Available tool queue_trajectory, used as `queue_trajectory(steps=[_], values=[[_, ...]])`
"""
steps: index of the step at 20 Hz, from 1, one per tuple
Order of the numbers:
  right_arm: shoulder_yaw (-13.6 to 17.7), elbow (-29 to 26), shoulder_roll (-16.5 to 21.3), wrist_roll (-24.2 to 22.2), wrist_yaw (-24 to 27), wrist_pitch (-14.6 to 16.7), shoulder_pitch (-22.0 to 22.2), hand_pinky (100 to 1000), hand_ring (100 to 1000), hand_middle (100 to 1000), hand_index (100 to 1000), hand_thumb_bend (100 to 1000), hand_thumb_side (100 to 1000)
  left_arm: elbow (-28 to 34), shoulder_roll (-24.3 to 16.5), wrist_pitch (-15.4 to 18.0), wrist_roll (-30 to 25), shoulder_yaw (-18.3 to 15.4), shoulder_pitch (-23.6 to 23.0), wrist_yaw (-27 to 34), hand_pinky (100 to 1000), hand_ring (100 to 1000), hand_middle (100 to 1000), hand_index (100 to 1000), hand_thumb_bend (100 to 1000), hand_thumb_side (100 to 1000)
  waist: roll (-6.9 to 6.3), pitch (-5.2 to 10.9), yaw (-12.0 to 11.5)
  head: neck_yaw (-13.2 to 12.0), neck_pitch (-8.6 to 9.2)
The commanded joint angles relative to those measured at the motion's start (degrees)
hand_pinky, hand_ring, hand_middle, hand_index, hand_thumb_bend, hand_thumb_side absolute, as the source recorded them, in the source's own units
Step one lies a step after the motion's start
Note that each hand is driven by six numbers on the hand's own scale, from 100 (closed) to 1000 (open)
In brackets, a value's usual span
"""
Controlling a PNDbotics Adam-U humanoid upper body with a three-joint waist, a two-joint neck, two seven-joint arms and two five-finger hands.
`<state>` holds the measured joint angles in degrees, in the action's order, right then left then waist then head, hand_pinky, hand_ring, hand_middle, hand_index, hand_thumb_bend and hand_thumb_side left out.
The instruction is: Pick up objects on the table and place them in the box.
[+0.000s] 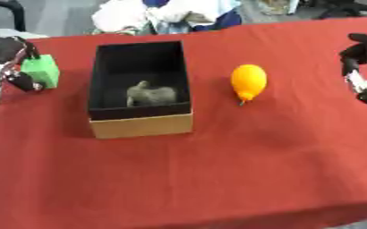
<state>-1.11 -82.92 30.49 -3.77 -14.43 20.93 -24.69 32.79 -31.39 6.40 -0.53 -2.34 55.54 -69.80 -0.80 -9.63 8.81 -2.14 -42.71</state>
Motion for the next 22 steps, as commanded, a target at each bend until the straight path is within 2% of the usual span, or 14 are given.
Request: queue_trajectory(steps=[1, 7, 14, 18, 22], values=[[0.56, -0.47, 0.79, -0.02, 0.50, 0.19, -0.48, 687, 694, 663, 918, 100, 587, 3.66, -1.22, 0.73, -0.04, 0.36, 1.52, 2.11, 586, 520, 506, 586, 482, 100, 0.17, 1.45, -0.18, 0.27, 0.11], [0.65, -0.27, 0.79, -0.04, 0.43, 0.16, 0.03, 687, 695, 662, 918, 100, 581, 12.79, -1.39, 3.37, -2.11, 2.69, 2.94, 6.70, 589, 515, 497, 577, 469, 100, 0.08, 2.52, -0.81, 0.78, -0.38], [0.52, -0.19, 0.52, -0.25, 0.48, 0.23, 0.07, 688, 695, 662, 918, 100, 576, 22.65, 2.20, 8.83, -6.90, 8.52, 4.77, 13.64, 595, 519, 501, 582, 473, 100, 0.24, 3.26, -0.59, 0.61, -0.51], [0.49, -0.18, 0.38, -0.33, 0.55, 0.27, -0.02, 688, 695, 662, 918, 100, 573, 25.12, 4.63, 12.09, -10.11, 12.54, 4.85, 15.63, 600, 527, 511, 590, 494, 100, 0.46, 3.43, -0.29, 0.56, -0.46], [0.47, -0.11, 0.29, -0.38, 0.57, 0.30, -0.16, 688, 696, 662, 918, 100, 572, 24.62, 6.44, 15.23, -12.62, 15.84, 4.50, 17.05, 607, 541, 528, 614, 493, 100, 0.61, 3.41, -0.13, 0.47, -0.38]])
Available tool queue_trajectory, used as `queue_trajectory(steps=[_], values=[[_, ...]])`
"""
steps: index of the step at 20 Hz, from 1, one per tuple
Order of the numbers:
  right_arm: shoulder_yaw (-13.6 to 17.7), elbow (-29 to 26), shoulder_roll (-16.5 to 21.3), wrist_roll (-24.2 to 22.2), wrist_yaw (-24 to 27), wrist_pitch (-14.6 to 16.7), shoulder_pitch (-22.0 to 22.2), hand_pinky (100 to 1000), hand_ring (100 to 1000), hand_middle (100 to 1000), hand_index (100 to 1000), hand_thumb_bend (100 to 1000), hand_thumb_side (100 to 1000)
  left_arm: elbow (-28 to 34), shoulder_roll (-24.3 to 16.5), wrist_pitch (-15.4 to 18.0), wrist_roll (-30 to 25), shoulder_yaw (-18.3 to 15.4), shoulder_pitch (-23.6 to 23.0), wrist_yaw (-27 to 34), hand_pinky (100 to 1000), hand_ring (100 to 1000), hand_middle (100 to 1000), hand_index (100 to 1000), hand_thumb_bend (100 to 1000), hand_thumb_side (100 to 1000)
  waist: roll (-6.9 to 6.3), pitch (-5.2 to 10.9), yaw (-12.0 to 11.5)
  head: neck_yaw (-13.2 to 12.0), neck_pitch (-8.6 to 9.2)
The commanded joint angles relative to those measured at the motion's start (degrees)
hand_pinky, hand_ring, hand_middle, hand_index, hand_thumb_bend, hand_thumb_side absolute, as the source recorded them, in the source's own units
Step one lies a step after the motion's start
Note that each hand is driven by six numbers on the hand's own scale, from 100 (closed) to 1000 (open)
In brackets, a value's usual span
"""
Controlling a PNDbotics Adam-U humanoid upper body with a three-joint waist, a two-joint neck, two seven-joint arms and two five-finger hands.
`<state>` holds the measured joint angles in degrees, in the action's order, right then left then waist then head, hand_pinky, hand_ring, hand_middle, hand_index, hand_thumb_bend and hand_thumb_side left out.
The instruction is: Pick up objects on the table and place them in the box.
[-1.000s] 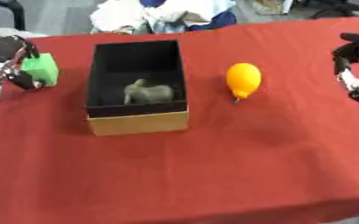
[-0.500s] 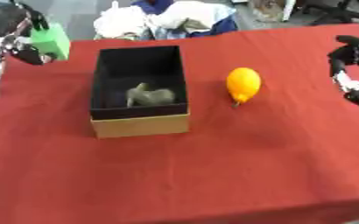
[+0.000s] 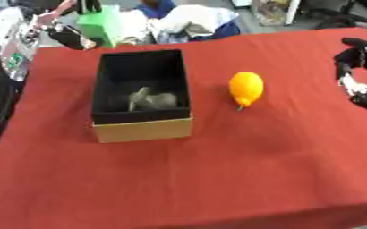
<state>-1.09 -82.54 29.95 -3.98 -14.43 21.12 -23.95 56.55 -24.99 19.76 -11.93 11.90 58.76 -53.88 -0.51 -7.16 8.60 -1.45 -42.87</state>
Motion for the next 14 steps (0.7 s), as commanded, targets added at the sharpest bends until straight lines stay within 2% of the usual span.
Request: queue_trajectory(steps=[1, 3, 7, 8, 12, 14], values=[[0.45, -0.48, 0.79, -0.19, 0.57, 0.13, -0.96, 688, 695, 662, 918, 100, 572, 0.66, 0.24, 2.62, -1.74, 2.28, 1.16, 1.46, 608, 542, 531, 617, 494, 100, 0.34, 0.91, 0.10, -0.21, -0.19], [0.44, -0.46, 0.81, -0.21, 0.56, 0.15, -1.02, 688, 696, 662, 918, 100, 574, 0.24, 0.50, 4.16, -3.37, 3.53, 0.72, 2.23, 620, 553, 546, 643, 491, 153, 0.40, 0.83, 0.09, -0.15, -0.19], [0.53, -0.41, 0.85, -0.17, 0.52, 0.15, -1.06, 688, 696, 662, 918, 100, 573, 0.03, 0.04, 6.17, -8.15, 4.67, -0.39, 5.03, 655, 589, 614, 742, 529, 354, 0.50, 0.72, -0.05, -0.14, -0.16], [0.54, -0.37, 0.88, -0.17, 0.50, 0.15, -1.08, 688, 696, 662, 918, 100, 572, 0.31, -0.30, 6.45, -9.45, 4.86, -0.71, 5.88, 676, 620, 657, 790, 552, 458, 0.54, 0.71, -0.13, -0.09, -0.15], [0.67, -0.13, 1.23, -0.05, 0.38, 0.14, -1.14, 689, 697, 663, 918, 100, 568, 2.94, -1.78, 6.55, -13.74, 4.61, -2.01, 10.25, 716, 675, 726, 843, 581, 563, 0.78, 0.83, -0.79, 0.09, -0.21], [0.54, 0.15, 1.70, -0.12, 0.26, 0.18, -1.65, 690, 698, 664, 917, 100, 560, 5.87, -2.98, 5.71, -13.77, 3.82, -2.91, 12.89, 722, 676, 733, 844, 563, 551, 0.90, 0.84, -1.12, 0.27, -0.20]])
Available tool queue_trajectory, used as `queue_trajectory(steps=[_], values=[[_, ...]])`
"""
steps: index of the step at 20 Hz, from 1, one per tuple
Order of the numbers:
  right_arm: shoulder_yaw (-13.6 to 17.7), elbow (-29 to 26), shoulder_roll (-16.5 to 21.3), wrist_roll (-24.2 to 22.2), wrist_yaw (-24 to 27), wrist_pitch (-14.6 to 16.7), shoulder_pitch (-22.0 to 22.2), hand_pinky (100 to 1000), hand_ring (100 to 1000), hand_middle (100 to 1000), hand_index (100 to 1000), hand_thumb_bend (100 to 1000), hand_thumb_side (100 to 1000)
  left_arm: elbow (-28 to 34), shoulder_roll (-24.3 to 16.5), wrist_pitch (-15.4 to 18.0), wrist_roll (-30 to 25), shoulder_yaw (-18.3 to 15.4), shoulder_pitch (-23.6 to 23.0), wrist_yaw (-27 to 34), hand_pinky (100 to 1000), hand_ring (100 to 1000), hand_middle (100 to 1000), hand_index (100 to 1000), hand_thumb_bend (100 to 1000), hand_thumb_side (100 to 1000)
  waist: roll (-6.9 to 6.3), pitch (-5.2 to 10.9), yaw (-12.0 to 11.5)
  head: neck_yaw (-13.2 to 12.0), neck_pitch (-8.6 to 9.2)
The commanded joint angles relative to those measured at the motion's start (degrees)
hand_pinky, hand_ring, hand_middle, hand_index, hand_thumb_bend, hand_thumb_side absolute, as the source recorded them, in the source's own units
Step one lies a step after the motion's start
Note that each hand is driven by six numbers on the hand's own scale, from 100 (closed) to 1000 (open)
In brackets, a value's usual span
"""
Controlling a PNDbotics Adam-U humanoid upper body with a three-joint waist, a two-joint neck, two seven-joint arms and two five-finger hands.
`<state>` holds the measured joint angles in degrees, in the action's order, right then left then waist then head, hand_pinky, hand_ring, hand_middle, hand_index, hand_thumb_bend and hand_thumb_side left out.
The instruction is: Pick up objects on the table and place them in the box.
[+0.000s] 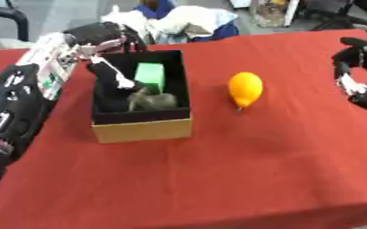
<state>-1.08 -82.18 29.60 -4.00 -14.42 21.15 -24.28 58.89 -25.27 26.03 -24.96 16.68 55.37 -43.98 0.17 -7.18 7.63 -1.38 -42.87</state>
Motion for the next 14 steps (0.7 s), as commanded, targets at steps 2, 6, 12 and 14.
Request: queue_trajectory(steps=[2, 6, 12, 14], values=[[0.14, 0.44, 2.95, -0.32, 0.26, 0.24, -2.19, 690, 699, 665, 917, 100, 561, 7.24, -4.09, -2.06, 0.34, -1.88, -0.64, 6.16, 719, 665, 723, 840, 553, 536, 0.34, 0.88, -0.48, 0.40, -0.22], [-1.82, 3.26, 6.34, -1.84, 1.22, 0.45, -5.68, 692, 700, 667, 916, 100, 568, 14.41, -6.05, -5.81, 4.77, -4.73, -3.45, 12.99, 696, 609, 671, 811, 469, 465, 0.70, 1.01, -1.92, 1.36, -0.37], [-6.79, 16.52, 9.71, -9.95, 3.75, 2.52, -16.55, 710, 740, 731, 921, 124, 634, 24.67, -6.72, -13.16, 11.56, -7.79, -10.77, 24.27, 674, 571, 629, 779, 311, 503, 1.37, 0.93, -5.88, 3.21, 0.07], [-7.53, 21.95, 8.90, -12.65, 1.94, 3.56, -19.60, 716, 749, 741, 924, 139, 645, 26.50, -5.90, -14.72, 12.78, -8.73, -12.93, 26.24, 670, 564, 622, 771, 280, 516, 1.57, 0.74, -7.18, 3.81, 0.31]])
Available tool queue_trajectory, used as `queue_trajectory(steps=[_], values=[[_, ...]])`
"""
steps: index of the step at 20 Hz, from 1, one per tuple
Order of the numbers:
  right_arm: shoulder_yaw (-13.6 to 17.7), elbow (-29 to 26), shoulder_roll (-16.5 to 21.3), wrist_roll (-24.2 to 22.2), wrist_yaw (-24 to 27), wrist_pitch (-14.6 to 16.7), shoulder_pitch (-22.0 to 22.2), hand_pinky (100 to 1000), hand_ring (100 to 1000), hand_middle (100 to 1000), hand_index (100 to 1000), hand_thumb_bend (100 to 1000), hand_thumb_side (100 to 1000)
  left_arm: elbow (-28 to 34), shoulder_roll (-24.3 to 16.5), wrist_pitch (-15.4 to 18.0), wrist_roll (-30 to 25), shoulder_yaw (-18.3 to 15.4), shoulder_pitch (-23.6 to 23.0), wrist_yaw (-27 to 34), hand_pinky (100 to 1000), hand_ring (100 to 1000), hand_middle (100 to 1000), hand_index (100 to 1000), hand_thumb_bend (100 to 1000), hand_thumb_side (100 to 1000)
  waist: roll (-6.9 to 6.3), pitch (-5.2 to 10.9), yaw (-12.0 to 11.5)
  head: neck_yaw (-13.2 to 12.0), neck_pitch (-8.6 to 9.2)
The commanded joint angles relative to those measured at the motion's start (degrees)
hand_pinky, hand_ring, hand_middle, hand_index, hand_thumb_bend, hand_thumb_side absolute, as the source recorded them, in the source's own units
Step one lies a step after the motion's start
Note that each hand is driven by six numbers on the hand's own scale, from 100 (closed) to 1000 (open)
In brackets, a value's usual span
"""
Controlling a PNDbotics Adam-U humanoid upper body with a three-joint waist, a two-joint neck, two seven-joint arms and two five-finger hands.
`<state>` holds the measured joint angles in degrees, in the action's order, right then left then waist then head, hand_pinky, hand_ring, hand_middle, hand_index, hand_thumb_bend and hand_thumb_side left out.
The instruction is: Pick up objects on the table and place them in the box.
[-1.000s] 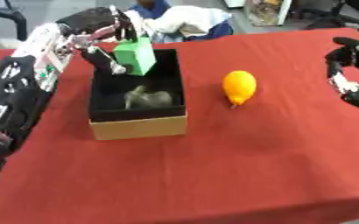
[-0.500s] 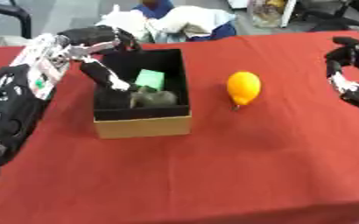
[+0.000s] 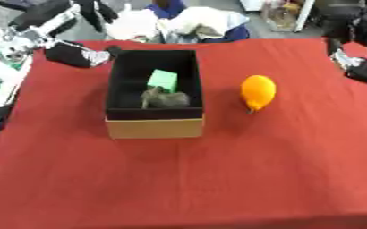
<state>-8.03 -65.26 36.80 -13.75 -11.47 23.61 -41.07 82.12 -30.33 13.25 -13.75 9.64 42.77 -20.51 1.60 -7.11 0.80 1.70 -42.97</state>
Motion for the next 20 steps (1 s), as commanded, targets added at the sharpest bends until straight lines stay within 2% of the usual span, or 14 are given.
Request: queue_trajectory(steps=[1, 7, 10, 12, 14, 16, 18, 20], values=[[-0.60, 7.66, 1.05, -3.89, -2.26, 1.63, -4.09, 718, 752, 743, 924, 145, 650, 4.16, -0.34, -2.52, 2.11, -2.18, -1.32, 3.54, 668, 560, 619, 768, 275, 522, 0.21, 0.55, -0.90, 0.99, 0.56], [1.22, 19.46, -3.10, -5.81, -10.51, 4.12, -8.72, 732, 774, 762, 922, 174, 638, 8.73, 1.71, -4.54, 4.01, -4.15, -5.65, 6.56, 662, 550, 608, 758, 248, 544, 0.35, 0.03, -2.71, 2.11, 1.22], [2.50, 23.99, -5.14, -5.26, -15.14, 4.65, -10.15, 738, 782, 773, 920, 196, 615, 10.28, 2.43, -5.18, 4.64, -4.97, -6.81, 7.43, 659, 547, 604, 754, 242, 547, 0.45, -0.12, -3.12, 2.43, 1.43], [3.24, 26.33, -6.25, -4.43, -18.19, 4.88, -10.75, 744, 792, 786, 922, 204, 639, 10.85, 2.74, -5.49, 4.78, -5.19, -7.17, 7.74, 659, 547, 604, 754, 241, 547, 0.48, -0.16, -3.37, 2.61, 1.53], [3.52, 27.96, -7.02, -4.29, -22.07, 5.15, -11.15, 763, 816, 814, 928, 245, 653, 11.17, 2.87, -5.64, 4.68, -5.30, -7.42, 7.85, 659, 547, 604, 755, 241, 551, 0.48, -0.15, -3.60, 2.70, 1.60], [3.52, 28.49, -7.34, -4.96, -26.82, 5.60, -11.30, 786, 848, 851, 929, 341, 661, 11.28, 2.93, -5.77, 4.61, -5.38, -7.59, 7.90, 658, 546, 603, 754, 239, 556, 0.48, -0.15, -3.76, 2.85, 1.68], [3.45, 28.27, -7.43, -5.48, -32.04, 6.20, -11.31, 790, 851, 848, 917, 412, 635, 11.37, 2.93, -5.83, 4.63, -5.47, -7.76, 8.02, 658, 545, 602, 754, 237, 558, 0.53, -0.18, -3.81, 2.84, 1.77], [3.56, 27.98, -7.50, -5.14, -36.91, 6.73, -11.19, 786, 838, 804, 884, 460, 608, 11.49, 2.91, -5.84, 4.55, -5.49, -7.92, 8.08, 657, 545, 602, 754, 235, 564, 0.59, -0.23, -3.81, 2.78, 1.89]])
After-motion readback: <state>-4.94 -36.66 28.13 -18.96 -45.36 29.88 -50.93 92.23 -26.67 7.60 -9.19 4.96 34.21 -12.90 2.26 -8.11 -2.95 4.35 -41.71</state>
